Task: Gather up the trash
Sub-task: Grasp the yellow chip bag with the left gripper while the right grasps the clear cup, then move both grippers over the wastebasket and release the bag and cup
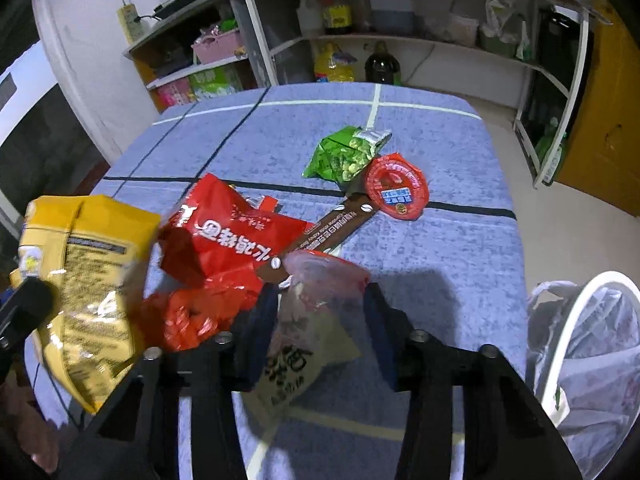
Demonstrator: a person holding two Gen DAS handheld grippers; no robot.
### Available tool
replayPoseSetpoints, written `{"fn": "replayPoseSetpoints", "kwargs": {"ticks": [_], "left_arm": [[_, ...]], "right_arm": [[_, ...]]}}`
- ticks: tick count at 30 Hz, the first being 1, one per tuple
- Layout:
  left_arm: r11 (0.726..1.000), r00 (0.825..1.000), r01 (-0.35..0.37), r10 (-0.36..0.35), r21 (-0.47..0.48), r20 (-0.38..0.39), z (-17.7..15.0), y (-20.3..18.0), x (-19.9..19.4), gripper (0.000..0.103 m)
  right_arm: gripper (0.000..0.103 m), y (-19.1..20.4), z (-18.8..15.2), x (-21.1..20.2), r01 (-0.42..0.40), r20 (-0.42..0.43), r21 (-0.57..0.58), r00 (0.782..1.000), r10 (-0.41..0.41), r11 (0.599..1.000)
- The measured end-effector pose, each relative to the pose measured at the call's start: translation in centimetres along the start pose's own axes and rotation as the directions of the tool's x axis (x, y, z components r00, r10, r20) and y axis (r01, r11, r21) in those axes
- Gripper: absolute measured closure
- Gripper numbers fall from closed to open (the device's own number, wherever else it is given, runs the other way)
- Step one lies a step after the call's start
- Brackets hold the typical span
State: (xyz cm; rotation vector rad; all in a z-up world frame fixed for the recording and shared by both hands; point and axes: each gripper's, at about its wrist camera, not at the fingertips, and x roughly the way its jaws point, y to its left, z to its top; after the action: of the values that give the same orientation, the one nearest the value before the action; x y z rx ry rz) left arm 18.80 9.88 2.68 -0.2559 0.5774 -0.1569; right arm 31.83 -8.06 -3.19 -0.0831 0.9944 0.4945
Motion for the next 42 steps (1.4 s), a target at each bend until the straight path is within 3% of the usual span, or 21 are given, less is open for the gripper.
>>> {"fn": "replayPoseSetpoints", "kwargs": {"ticks": [2,8,19,29,42], "left_arm": [[1.0,1.0,0.0,0.0,0.0,-0.004,0.0,0.1,0.2,0.073],[1.0,1.0,0.005,-0.004,0.003,-0.015,-0.3,-0.4,0.5,0.073],[0.997,0.999,0.042,-0.041,0.057,-0.023,-0.2,-3.3,1.2,0.073],[0.982,0.989,0.139,-0.132,0.13,-0.06,-0.4,-10.0,2.7,0.073],[0.932,0.956,0.283,-0.254,0.228,-0.147,-0.9,-20.9,7.1,0.073]], "right_arm": [[0.072,-0.1,-0.1,0.3,-0.001,-0.005,0.004,1.0,0.001,1.0],[0.072,-0.8,-0.4,-0.6,-0.026,0.034,0.017,0.999,0.025,1.0],[0.072,-3.9,-3.4,-7.1,-0.033,0.138,0.044,0.99,0.027,0.998],[0.072,-9.9,-7.7,-12.9,0.036,0.201,0.116,0.978,-0.059,0.993],[0.072,-19.3,-12.1,-16.4,0.115,0.199,0.278,0.964,-0.175,0.954]]}}
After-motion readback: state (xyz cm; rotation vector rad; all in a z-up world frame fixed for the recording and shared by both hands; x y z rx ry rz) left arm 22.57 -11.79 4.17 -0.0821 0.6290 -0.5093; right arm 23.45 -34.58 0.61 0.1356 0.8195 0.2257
